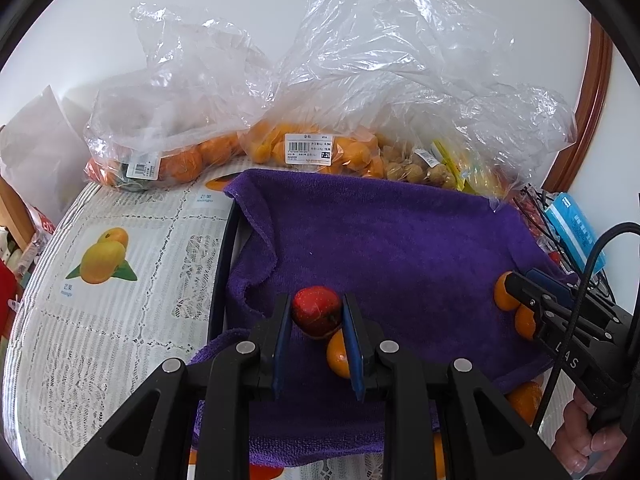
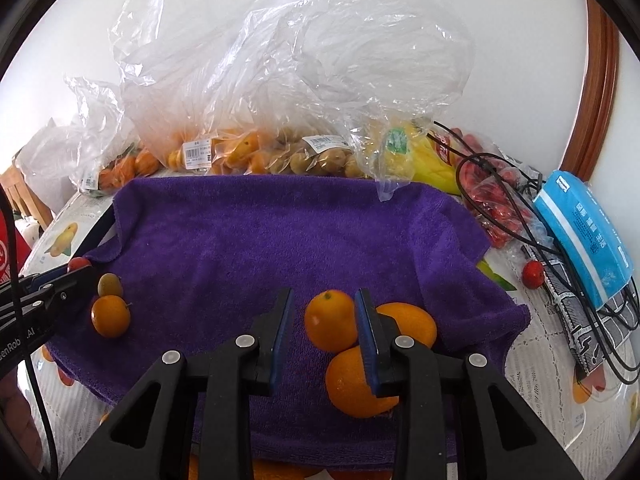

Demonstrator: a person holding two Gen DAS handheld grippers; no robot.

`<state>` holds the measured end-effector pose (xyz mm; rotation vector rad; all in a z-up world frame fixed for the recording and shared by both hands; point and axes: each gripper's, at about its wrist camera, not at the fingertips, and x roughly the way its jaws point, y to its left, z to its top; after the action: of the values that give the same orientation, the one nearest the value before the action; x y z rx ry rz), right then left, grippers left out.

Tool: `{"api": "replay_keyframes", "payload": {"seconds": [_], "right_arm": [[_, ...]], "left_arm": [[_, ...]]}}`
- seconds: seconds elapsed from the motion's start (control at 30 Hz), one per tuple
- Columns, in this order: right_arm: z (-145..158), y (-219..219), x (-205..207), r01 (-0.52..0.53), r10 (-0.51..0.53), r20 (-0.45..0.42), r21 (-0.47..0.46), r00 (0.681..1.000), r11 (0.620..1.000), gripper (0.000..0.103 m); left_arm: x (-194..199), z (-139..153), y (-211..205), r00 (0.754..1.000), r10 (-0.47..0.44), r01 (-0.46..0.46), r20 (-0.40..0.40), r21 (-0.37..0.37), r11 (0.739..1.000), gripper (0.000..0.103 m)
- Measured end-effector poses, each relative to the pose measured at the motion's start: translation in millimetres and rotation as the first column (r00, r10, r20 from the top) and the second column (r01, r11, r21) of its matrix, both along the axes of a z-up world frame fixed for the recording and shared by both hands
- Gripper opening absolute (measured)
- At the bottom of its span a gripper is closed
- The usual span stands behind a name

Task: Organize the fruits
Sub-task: 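Lift and carry the red fruit with the left tool while the right carries its orange over the towel, then open the left tool releasing the red fruit while the right tool releases its orange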

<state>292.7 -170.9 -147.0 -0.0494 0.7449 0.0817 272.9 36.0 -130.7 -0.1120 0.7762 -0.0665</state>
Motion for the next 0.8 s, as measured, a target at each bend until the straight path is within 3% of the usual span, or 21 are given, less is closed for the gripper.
{"api": "replay_keyframes", "payload": {"seconds": [0.8], "right_arm": [[6.2, -4.1, -6.3, 0.003, -0.004, 0.021, 0.015, 1.0, 1.0, 0.031]], "left_arm": [[-1.4, -4.4, -12.3, 0.998, -0.064, 0.064, -0.026, 0.003, 0.998, 0.024]]}}
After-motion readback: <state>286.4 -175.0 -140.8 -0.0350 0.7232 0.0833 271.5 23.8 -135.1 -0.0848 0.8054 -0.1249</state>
